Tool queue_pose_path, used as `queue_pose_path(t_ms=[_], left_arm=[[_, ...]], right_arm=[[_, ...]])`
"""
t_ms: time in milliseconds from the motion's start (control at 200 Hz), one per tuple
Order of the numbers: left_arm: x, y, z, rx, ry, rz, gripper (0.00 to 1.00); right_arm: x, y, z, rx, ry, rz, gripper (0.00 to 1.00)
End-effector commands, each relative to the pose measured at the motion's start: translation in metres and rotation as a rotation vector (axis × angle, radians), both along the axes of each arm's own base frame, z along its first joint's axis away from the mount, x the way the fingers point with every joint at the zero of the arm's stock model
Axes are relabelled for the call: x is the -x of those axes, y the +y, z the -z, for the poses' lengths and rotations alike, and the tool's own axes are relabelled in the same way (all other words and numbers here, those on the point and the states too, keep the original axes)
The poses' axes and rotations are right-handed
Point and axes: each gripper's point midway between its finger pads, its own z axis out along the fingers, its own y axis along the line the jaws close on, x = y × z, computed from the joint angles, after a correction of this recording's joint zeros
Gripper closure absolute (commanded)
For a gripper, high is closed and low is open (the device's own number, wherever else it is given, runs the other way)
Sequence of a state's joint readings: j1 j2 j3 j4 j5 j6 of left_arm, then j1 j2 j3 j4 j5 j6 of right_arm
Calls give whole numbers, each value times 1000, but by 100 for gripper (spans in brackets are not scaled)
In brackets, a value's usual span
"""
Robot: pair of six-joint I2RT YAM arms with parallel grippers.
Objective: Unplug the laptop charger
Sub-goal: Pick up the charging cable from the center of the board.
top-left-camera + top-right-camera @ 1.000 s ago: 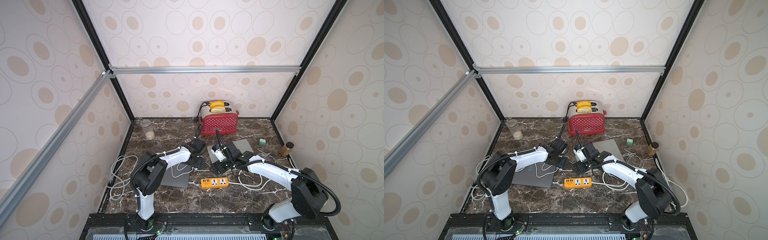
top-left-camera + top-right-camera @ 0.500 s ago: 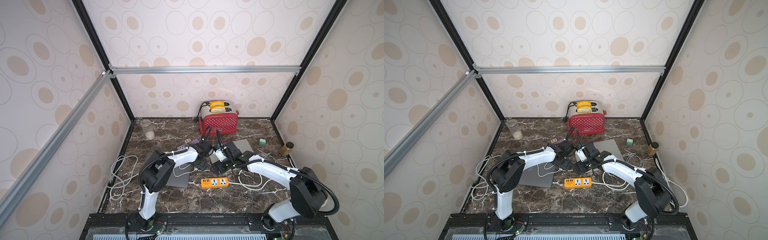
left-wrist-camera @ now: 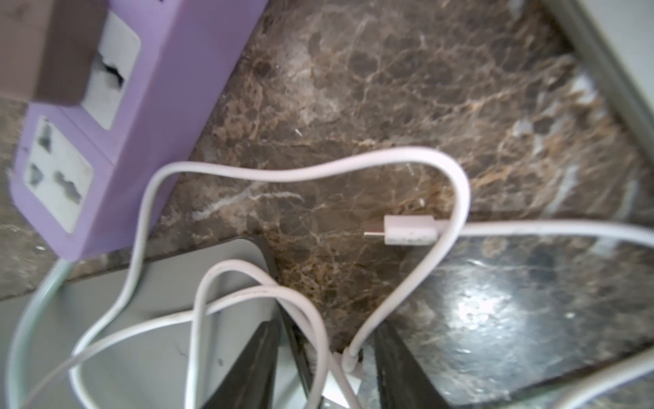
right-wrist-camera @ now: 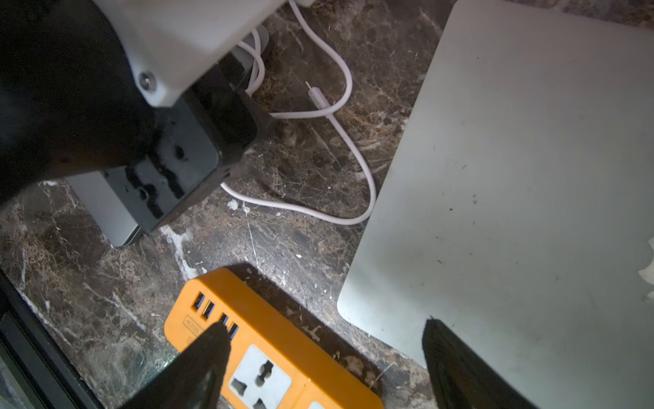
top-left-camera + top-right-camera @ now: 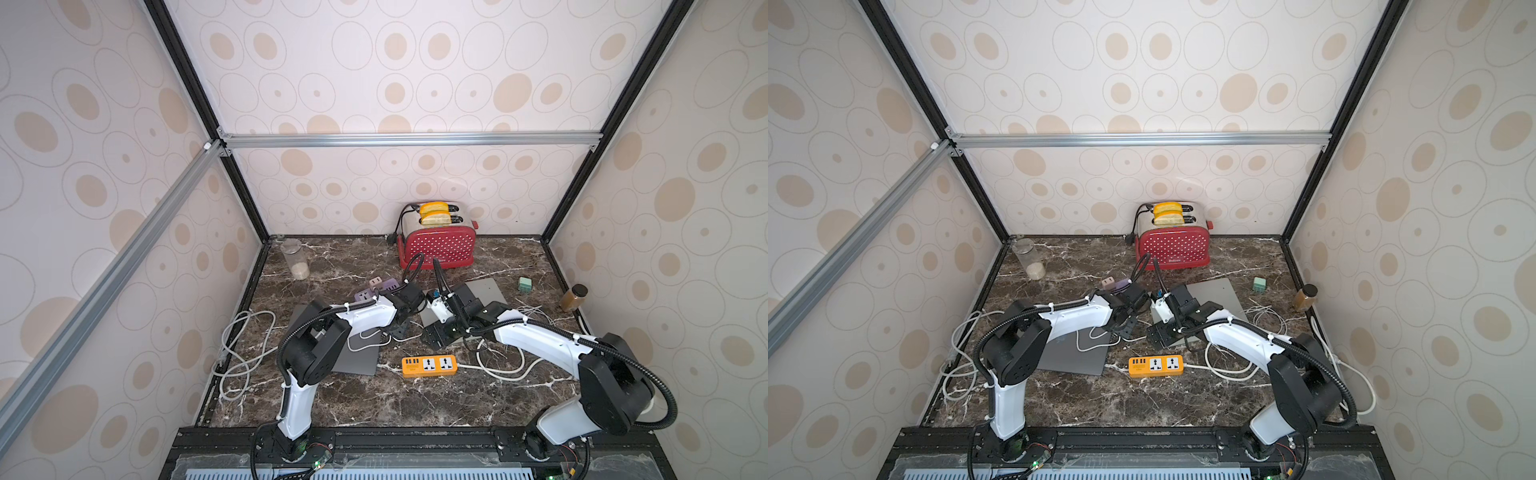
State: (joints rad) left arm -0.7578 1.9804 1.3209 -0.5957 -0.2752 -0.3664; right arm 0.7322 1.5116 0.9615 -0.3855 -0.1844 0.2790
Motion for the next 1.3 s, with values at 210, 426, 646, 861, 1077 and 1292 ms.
queue_pose_path(t_ms=[210,426,646,861,1077,1292], left_arm=[[31,-5,25,56,114,27,77],[30,-21,15,137,122,63,93],[23,-33,-23,192,80,99,100],[17,-18,-94,164,-13,114,100],[-6,35,-178,193,-144,11,100],[-41,99,-255,243,-306,-122,100]], right_arm=[[-4,-29,-30,-80,-68,54,11],[5,-39,-72,-169,-184,30,6],[4,-56,-91,-172,-261,60,3],[0,-57,-84,-172,-243,70,3],[-6,-51,-86,-189,-250,59,3],[-14,-41,-86,-206,-237,34,3]])
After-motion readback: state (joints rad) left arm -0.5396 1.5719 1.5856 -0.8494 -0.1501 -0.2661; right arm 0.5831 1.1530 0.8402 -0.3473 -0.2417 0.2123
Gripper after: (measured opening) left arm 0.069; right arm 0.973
